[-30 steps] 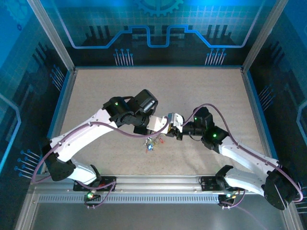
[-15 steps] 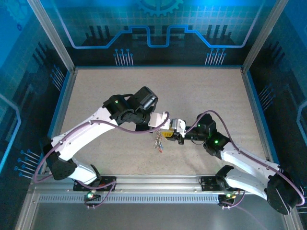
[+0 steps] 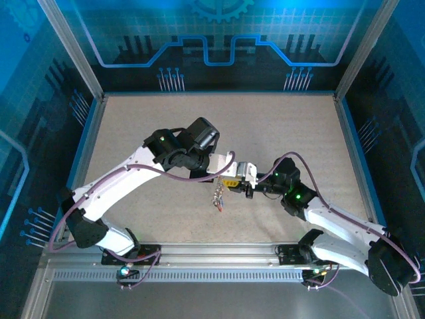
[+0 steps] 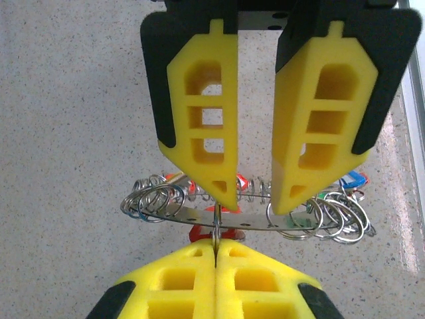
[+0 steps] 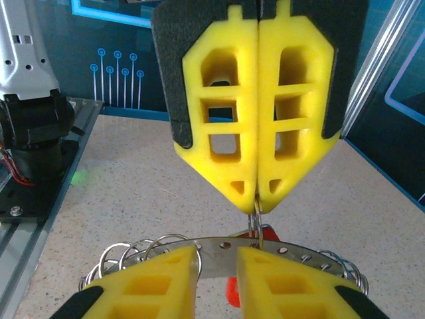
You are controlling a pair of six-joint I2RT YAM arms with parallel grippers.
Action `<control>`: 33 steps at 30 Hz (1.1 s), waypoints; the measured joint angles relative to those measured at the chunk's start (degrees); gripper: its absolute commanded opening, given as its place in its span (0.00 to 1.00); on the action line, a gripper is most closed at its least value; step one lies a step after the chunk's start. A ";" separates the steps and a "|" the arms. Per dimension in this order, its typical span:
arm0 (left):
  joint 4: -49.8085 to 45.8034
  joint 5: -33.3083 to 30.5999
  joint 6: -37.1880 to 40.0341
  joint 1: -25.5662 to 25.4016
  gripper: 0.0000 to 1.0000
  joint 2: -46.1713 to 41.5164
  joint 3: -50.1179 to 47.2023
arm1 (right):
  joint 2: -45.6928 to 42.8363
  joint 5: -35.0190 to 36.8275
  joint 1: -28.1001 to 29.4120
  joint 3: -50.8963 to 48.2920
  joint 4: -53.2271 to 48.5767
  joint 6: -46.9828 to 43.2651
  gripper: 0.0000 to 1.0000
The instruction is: Put the keys on the keyring
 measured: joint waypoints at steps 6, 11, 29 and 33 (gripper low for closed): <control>0.04 -0.02 0.00 0.00 0.00 0.02 0.00 | 0.00 0.87 0.09 0.00 -0.02 0.02 0.25; 0.11 -0.04 0.02 0.00 0.00 0.02 0.00 | -0.46 1.64 0.22 -0.66 0.00 0.00 0.25; 1.16 2.56 0.02 0.00 0.00 0.00 0.00 | -1.09 3.30 0.22 -1.20 0.48 0.11 0.20; 1.14 2.97 0.02 0.00 0.00 0.00 -0.02 | -0.24 3.13 0.22 -1.20 0.66 0.24 0.19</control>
